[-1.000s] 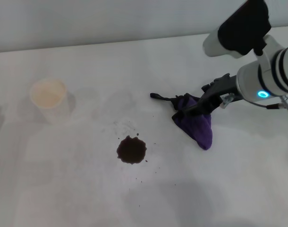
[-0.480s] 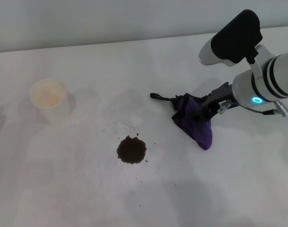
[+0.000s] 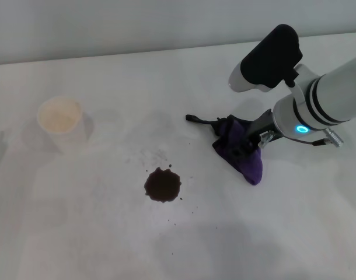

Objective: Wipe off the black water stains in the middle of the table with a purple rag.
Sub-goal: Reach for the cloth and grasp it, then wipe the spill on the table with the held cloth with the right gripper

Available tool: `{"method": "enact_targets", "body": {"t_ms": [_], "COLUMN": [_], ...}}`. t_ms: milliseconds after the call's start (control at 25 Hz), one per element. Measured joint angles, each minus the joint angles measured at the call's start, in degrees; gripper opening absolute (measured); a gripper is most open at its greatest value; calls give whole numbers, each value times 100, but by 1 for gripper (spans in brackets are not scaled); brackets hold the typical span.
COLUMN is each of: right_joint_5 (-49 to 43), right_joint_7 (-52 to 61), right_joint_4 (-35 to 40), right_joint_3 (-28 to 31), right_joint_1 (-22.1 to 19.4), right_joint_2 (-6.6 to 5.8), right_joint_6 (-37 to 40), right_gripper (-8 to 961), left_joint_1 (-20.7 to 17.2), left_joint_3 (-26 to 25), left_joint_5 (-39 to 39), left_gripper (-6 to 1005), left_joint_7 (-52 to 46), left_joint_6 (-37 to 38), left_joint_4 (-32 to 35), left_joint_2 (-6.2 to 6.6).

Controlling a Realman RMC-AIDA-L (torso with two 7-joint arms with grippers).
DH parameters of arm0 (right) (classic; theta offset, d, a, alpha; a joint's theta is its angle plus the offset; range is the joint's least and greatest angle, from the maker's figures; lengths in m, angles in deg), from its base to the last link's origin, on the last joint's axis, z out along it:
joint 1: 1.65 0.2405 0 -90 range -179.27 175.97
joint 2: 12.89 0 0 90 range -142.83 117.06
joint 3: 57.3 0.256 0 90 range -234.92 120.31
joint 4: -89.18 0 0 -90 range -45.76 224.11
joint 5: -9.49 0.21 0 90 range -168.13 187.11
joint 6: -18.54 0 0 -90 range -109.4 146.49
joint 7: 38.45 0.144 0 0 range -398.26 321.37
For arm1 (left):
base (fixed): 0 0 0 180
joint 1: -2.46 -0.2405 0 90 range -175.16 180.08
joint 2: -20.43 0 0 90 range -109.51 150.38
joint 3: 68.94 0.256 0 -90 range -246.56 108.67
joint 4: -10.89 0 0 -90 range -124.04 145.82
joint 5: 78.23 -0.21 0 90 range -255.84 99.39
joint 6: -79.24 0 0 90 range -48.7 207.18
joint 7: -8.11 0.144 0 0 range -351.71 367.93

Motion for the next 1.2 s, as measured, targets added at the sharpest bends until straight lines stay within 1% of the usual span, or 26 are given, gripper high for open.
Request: {"method": "enact_targets", "body": {"t_ms": [240, 360, 560, 680, 800, 880, 1000, 1120, 1200], "right_joint_5": [7, -2, -10, 56, 268, 437, 691, 1152, 1384], "right_joint_7": [7, 10, 27, 24, -24, -106, -142, -160, -171], "right_joint_4": [40, 40, -4, 177, 563, 922, 1270, 1201, 990], "right_joint_3": [32, 34, 58, 86, 75, -32, -368, -712, -951], "right_joint_1": [-4, -6, 19, -19, -53, -60, 23, 201, 332], "right_joint_2": [-10, -9, -6, -1, -4, -6, 21, 33, 37], "right_joint_6": [-2, 10, 26, -6, -258, -545, -805, -685, -404], "right_gripper": [527, 287, 122, 117, 112, 112, 112, 113, 113], "left_joint_1": [0, 0, 7, 9, 9, 9, 9, 21, 33], "left_joint_3": [-7, -7, -15, -16, -16, -16, -16, -15, -15], "left_joint_5": [-3, -3, -1, 13, 19, 18, 19, 20, 19], "left_gripper": [885, 885, 885, 886, 886, 885, 885, 886, 886], "left_joint_7": [-1, -1, -1, -1, -1, -1, -1, 0, 0], "left_joint_6": [0, 0, 0, 0, 0, 0, 0, 0, -4], "left_joint_4": [0, 1, 1, -26, -64, -70, -70, -69, -69], "left_joint_2": [7, 7, 15, 16, 17, 16, 16, 16, 16]}}
